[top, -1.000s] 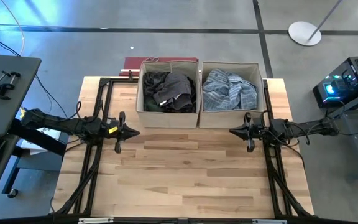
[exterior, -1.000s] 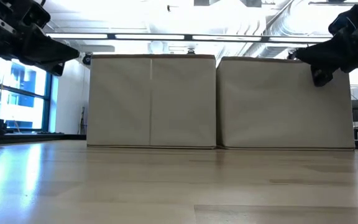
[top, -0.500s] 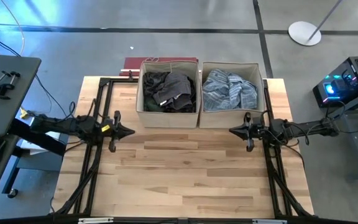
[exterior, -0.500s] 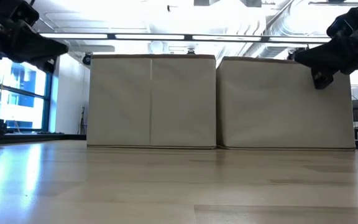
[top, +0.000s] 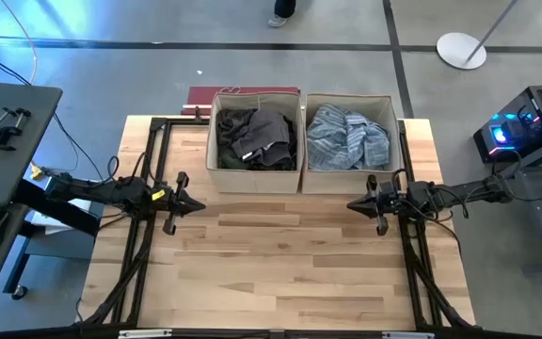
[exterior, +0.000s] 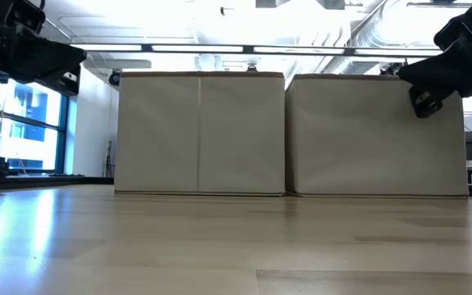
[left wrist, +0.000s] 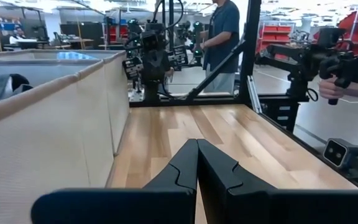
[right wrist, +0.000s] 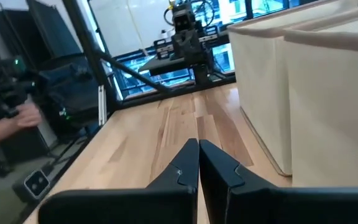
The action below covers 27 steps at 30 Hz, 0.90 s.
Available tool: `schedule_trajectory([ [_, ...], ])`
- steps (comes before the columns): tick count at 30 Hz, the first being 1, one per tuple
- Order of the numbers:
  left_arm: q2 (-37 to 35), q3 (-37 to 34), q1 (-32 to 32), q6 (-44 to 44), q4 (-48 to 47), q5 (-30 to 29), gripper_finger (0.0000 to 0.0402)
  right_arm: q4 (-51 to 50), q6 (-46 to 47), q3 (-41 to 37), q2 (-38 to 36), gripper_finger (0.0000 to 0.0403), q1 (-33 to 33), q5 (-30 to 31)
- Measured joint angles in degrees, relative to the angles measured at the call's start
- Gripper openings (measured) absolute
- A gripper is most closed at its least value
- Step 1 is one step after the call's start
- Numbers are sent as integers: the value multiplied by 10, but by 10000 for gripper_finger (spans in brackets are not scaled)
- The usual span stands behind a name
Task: Sort clothes
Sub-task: Return to Home Position
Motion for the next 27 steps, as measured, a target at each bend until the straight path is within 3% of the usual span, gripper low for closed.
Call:
schedule_trajectory([
  [11, 21, 0, 0, -21, -1, 2, 0, -1, -70, 0, 0, 0, 19, 1],
  [18, 29, 0, 0, -32, -1, 2, 0, 9, -121, 0, -2, 0, -25, 37],
  [24, 29, 0, 0, -27, -1, 2, 0, 24, -112, 0, -2, 0, -40, -54],
  [27, 29, 0, 0, -28, -1, 2, 0, 12, -85, 0, -2, 0, -40, -62],
])
